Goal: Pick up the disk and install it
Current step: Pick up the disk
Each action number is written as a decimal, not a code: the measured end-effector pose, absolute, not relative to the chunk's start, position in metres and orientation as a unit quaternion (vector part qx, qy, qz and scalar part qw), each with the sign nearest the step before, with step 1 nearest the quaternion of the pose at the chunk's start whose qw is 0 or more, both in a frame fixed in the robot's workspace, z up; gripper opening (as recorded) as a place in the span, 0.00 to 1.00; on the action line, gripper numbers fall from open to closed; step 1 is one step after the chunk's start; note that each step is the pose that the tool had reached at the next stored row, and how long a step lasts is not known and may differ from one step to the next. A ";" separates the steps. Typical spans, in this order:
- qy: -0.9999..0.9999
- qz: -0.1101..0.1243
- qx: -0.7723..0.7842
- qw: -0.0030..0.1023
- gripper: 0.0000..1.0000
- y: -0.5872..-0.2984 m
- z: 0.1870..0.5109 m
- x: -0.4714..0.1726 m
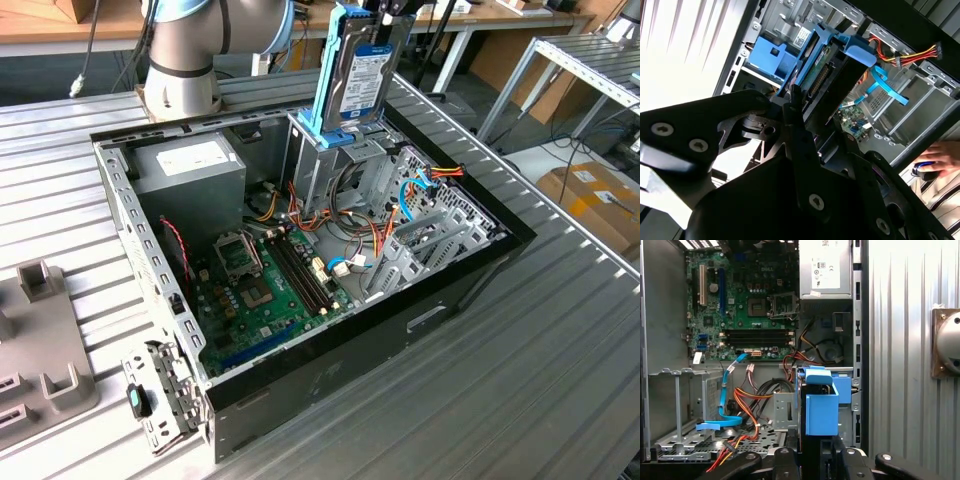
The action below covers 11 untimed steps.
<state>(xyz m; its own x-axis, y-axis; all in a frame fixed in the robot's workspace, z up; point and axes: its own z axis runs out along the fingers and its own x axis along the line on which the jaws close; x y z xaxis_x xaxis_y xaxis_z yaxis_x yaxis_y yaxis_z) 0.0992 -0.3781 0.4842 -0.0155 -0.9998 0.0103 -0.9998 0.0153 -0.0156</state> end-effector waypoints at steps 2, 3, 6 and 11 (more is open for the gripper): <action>0.712 -0.009 -0.702 0.002 0.35 -0.380 0.484 0.099; 0.712 -0.009 -0.702 0.002 0.35 -0.381 0.484 0.099; 0.712 -0.009 -0.702 0.002 0.35 -0.384 0.484 0.099; 0.712 -0.010 -0.702 0.001 0.35 -0.389 0.484 0.099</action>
<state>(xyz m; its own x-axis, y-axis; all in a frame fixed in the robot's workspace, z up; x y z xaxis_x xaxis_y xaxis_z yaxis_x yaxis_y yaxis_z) 0.0993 -0.3892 0.4842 -0.0154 -0.9998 0.0113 -0.9998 0.0152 -0.0156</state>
